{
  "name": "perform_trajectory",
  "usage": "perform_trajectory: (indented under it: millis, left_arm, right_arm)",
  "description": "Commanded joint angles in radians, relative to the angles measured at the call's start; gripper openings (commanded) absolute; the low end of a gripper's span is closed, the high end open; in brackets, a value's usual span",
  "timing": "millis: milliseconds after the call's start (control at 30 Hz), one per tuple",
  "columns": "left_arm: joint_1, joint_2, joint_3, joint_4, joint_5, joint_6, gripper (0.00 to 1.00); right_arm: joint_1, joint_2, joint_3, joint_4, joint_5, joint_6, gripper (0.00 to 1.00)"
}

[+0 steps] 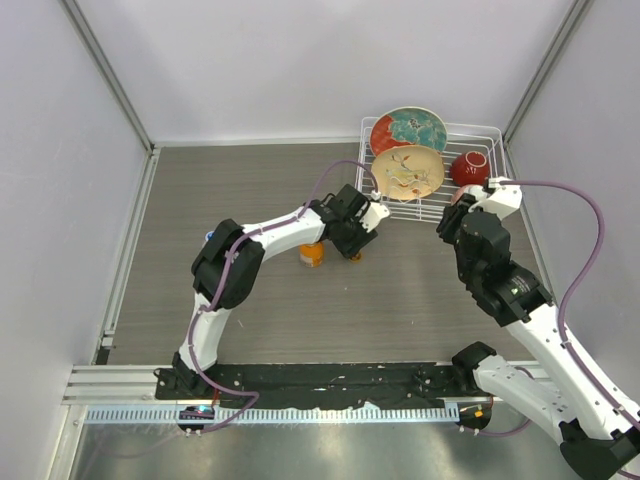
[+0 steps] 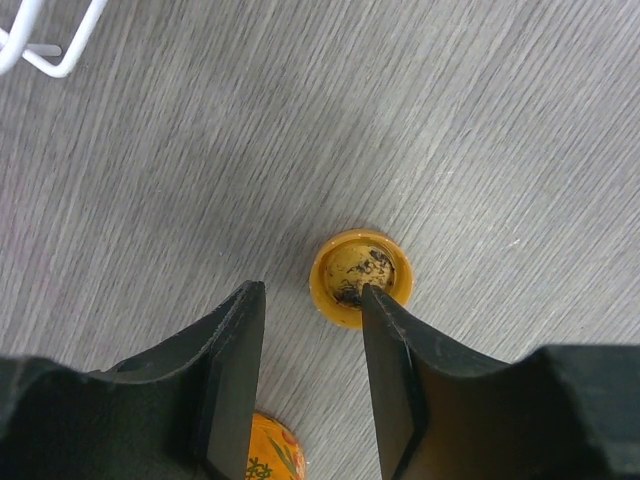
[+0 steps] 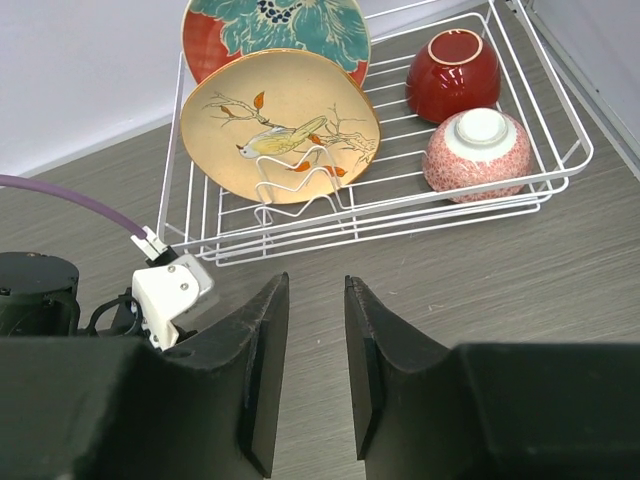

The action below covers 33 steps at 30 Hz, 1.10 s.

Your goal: Screw on the bottle caps

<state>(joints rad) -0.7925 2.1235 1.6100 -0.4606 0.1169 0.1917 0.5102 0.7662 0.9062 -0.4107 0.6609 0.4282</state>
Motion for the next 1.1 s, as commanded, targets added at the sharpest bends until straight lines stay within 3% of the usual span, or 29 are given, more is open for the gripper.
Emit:
perform_trajectory:
  millis: [0, 267, 400, 500, 533, 600, 867, 1067]
  left_arm:
    - [0.003, 0.013, 0.021, 0.042, 0.007, 0.012, 0.47]
    - [0.004, 0.042, 0.015, 0.046, 0.024, 0.023, 0.47]
    - [0.006, 0.053, 0.011, 0.050, 0.038, 0.022, 0.41]
    - [0.006, 0.061, 0.014, 0.045, 0.055, 0.014, 0.25]
    - [0.006, 0.062, 0.014, 0.043, 0.069, 0.012, 0.10]
    - [0.006, 0.069, 0.013, 0.043, 0.078, -0.003, 0.00]
    - [0.001, 0.009, -0.022, 0.099, 0.092, -0.063, 0.00]
    - [-0.011, -0.230, -0.162, 0.151, 0.058, -0.087, 0.00]
  right_arm:
    - [-0.002, 0.001, -0.006, 0.055, -0.007, -0.009, 0.35]
    - [-0.002, 0.004, -0.006, 0.058, -0.012, -0.029, 0.32]
    - [-0.002, 0.002, -0.004, 0.056, -0.018, -0.035, 0.31]
    - [-0.002, -0.002, -0.001, 0.056, -0.027, -0.039, 0.29]
    - [-0.002, 0.002, 0.000, 0.056, -0.029, -0.042, 0.29]
    - [-0.002, 0.007, 0.003, 0.053, -0.035, -0.040, 0.29]
    - [-0.002, 0.031, 0.051, 0.009, -0.053, -0.013, 0.29]
    - [-0.002, 0.050, 0.074, 0.019, -0.130, 0.099, 0.37]
